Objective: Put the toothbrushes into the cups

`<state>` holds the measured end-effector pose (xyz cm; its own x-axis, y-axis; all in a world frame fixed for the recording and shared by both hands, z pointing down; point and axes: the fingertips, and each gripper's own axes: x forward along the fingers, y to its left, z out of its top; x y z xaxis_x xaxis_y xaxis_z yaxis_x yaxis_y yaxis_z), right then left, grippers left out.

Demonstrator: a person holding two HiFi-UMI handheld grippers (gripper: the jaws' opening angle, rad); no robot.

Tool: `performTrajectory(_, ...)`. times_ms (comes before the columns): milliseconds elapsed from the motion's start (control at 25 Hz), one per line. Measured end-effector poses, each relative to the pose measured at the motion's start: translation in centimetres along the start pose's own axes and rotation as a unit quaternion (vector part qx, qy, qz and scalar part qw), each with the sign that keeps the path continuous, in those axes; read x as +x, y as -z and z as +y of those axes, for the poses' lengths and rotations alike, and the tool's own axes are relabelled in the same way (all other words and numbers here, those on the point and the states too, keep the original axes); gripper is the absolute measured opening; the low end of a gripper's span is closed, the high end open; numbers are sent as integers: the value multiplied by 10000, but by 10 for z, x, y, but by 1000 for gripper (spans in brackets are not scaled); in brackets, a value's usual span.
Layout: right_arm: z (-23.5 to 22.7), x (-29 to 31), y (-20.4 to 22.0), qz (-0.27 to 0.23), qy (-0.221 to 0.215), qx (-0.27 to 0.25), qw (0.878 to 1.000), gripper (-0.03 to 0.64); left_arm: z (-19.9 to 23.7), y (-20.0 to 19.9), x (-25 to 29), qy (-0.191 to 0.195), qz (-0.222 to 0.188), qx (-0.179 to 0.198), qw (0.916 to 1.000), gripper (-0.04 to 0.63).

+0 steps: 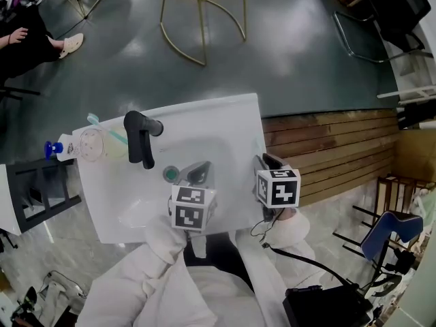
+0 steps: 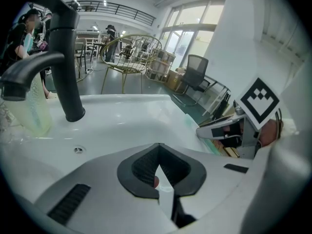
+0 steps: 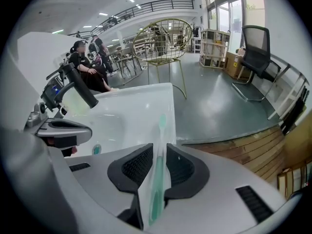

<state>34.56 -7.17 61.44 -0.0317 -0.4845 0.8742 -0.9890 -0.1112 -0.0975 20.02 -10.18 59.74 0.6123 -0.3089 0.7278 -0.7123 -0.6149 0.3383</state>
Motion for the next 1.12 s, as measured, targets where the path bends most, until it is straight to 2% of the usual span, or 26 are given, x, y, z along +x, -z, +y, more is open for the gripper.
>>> performTrajectory(400, -2, 0, -1, 18, 85, -73, 9999, 84, 1, 3, -4, -24, 6, -4, 10000, -2)
performTrajectory(840, -2, 2, -1, 29, 170, -91, 9998, 48, 5, 8, -12, -78, -10, -31, 10000, -2)
performTrajectory(1120, -6, -12, -5, -180, 222, 86, 9996, 44, 5, 9, -21, -120, -97, -38, 9999, -2)
